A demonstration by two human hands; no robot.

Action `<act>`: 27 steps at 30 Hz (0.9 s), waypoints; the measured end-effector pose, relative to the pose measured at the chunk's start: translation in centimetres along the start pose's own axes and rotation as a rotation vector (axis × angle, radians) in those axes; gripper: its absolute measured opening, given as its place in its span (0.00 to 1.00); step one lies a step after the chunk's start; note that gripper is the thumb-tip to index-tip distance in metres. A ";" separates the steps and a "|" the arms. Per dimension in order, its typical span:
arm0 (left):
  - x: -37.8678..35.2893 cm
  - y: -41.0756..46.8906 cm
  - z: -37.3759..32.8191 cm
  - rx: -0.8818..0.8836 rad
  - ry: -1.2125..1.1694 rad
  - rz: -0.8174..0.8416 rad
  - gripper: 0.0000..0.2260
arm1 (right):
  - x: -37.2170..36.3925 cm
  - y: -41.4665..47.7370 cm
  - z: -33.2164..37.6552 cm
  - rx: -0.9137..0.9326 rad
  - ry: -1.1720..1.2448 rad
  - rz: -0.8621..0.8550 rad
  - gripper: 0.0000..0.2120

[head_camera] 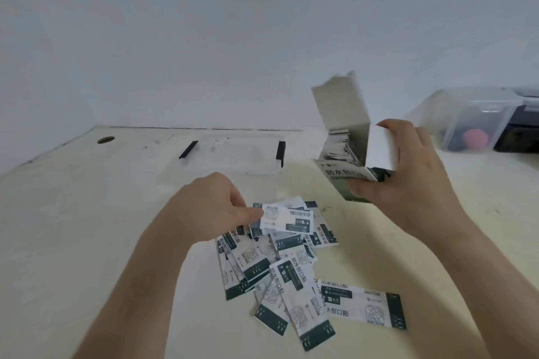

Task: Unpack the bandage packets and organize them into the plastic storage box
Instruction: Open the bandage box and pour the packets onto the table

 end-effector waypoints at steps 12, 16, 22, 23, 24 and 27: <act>0.5 0.0 -3.5 -0.336 -0.125 -0.334 0.12 | -1.1 -0.7 1.7 0.127 0.013 0.050 0.35; 3.0 -3.1 -6.4 -0.600 -0.358 -0.633 0.07 | -1.3 -1.4 3.6 0.259 -0.077 0.076 0.35; 2.1 -3.7 -8.2 -0.748 -0.336 -0.484 0.10 | -2.2 -1.7 4.2 0.297 0.135 0.201 0.36; 2.2 -3.7 -8.1 -0.753 -0.322 -0.469 0.11 | -2.2 -1.6 4.0 0.279 0.157 0.214 0.38; 2.1 -3.7 -8.0 -0.766 -0.301 -0.457 0.12 | -2.2 -1.5 3.8 0.269 0.171 0.221 0.39; 2.0 -3.9 -8.3 -0.811 -0.210 -0.459 0.13 | -2.1 -1.4 3.7 0.262 0.184 0.233 0.39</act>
Point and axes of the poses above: each hand's wrist, its own y-axis towards the middle knuckle, its own x-axis out of the back of the hand, z = x × y, the point moved 8 cm from there along y, towards the middle knuckle, and after that the axes turned 3 degrees about -x, right-handed, at the moved point
